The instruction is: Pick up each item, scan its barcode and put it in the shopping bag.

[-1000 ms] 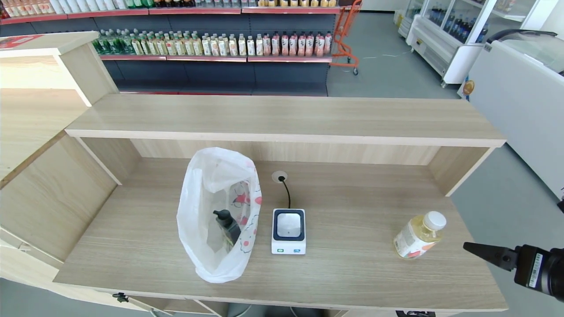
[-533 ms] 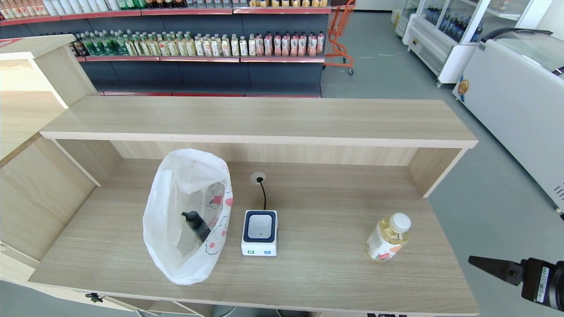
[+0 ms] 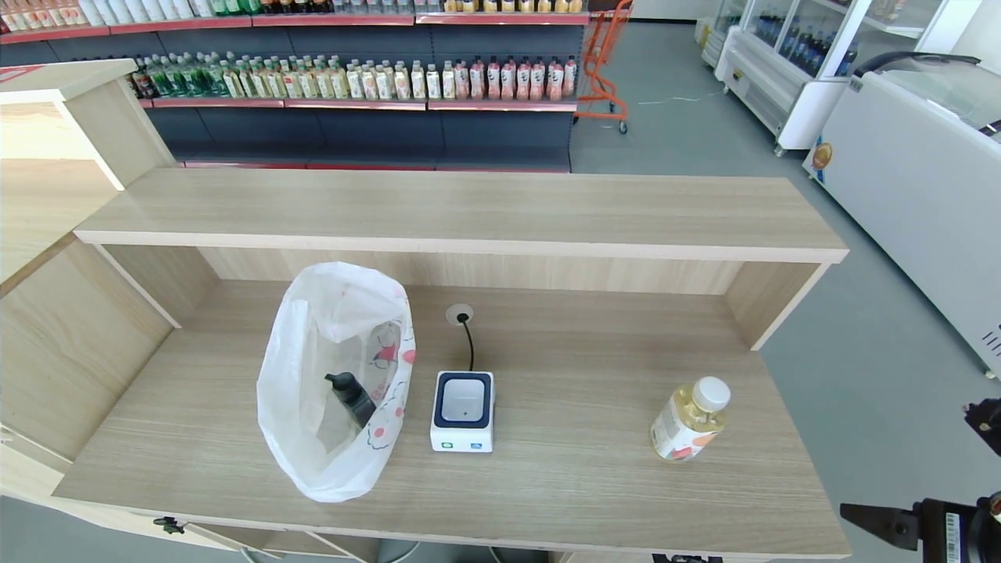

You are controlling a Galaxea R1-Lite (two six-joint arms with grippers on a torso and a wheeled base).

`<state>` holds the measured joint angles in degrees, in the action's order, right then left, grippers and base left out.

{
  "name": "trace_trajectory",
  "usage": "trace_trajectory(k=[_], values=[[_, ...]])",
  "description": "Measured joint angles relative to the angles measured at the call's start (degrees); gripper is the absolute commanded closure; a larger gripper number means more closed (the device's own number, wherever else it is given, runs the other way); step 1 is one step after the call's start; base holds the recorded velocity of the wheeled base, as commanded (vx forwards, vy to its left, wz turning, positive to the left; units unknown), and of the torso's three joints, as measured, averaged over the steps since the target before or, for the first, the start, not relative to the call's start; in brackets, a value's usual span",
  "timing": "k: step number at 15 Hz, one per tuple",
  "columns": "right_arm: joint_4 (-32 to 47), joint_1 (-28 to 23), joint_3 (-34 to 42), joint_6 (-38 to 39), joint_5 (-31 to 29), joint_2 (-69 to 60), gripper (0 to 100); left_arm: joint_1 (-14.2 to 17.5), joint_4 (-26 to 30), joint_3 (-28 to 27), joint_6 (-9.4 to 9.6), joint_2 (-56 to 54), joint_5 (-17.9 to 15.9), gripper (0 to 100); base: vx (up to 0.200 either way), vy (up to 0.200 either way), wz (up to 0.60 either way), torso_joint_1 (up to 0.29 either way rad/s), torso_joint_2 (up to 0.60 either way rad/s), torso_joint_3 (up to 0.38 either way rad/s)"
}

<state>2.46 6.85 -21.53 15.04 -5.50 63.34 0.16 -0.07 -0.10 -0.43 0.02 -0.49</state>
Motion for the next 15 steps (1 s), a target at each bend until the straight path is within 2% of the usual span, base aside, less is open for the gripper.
trace_trajectory(k=[3,7,10,15], values=[[-4.6,0.37,-0.99,-1.56,-1.85,5.95,0,-0.05,0.0,0.0,0.0,0.0,0.02,0,0.0,0.0,0.0,0.0,0.0,0.0],[-19.26,3.25,-0.63,-1.88,-1.1,15.08,0,-0.02,0.0,0.0,0.0,0.0,0.0,0,0.0,0.0,0.0,0.0,0.0,0.0],[-30.27,5.02,2.01,-6.24,-0.4,22.3,0,-0.05,0.0,0.0,0.0,0.0,0.0,0,0.0,0.0,0.0,0.0,0.0,0.0],[-40.84,6.79,5.13,-11.85,-0.4,30.7,0,-0.05,0.0,0.0,0.0,0.0,0.0,0,0.0,0.0,0.0,0.0,0.0,0.0]])
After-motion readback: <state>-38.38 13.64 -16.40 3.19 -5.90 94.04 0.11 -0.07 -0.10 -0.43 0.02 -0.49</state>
